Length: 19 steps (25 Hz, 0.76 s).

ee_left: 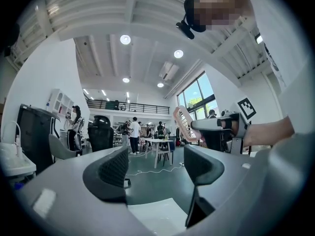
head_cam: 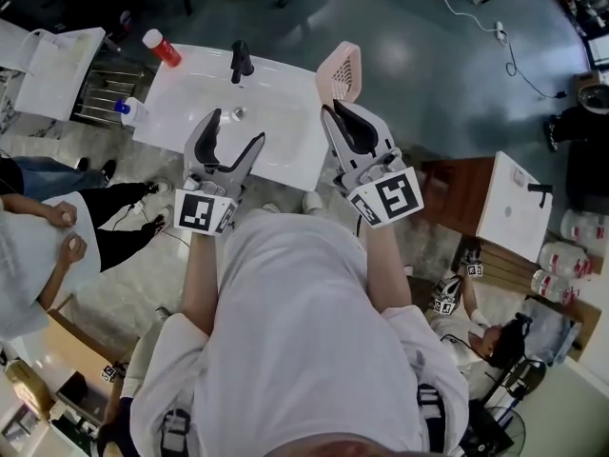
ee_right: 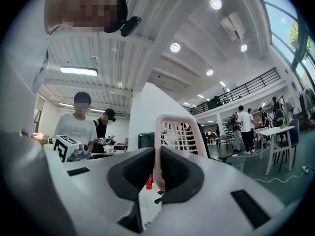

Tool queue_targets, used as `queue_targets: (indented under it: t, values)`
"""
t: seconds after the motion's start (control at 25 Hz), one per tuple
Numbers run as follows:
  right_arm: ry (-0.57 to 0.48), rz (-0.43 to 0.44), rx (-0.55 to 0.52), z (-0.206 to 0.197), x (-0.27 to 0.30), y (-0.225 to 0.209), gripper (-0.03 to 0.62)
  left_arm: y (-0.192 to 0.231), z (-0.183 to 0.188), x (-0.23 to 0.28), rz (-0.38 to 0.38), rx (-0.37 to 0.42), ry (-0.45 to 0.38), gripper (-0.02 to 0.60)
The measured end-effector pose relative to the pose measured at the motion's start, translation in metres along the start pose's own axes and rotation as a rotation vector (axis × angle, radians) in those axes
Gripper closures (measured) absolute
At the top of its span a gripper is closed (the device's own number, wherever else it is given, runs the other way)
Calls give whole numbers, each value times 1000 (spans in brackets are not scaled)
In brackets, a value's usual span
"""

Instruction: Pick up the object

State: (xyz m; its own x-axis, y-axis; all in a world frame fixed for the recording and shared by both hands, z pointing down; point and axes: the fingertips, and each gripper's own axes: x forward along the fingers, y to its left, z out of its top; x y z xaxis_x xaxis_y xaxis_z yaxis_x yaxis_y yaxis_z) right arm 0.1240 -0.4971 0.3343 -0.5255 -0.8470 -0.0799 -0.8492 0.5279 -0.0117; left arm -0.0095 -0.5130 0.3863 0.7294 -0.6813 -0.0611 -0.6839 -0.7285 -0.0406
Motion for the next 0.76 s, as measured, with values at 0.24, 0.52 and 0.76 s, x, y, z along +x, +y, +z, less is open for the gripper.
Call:
queue_targets:
  t: [0.24,0.52,0.76]
  values:
    - [8,-1,1,-3,-3,3,549,-5,0,-4,3,-9,-1,229]
    - [24,0,-2,-3,-7,5,549,-12,2,-7,2,-25,-6,229]
    - [28,7,21,-8,-7,4,549,-14,1,-6,4,-20,-2,229]
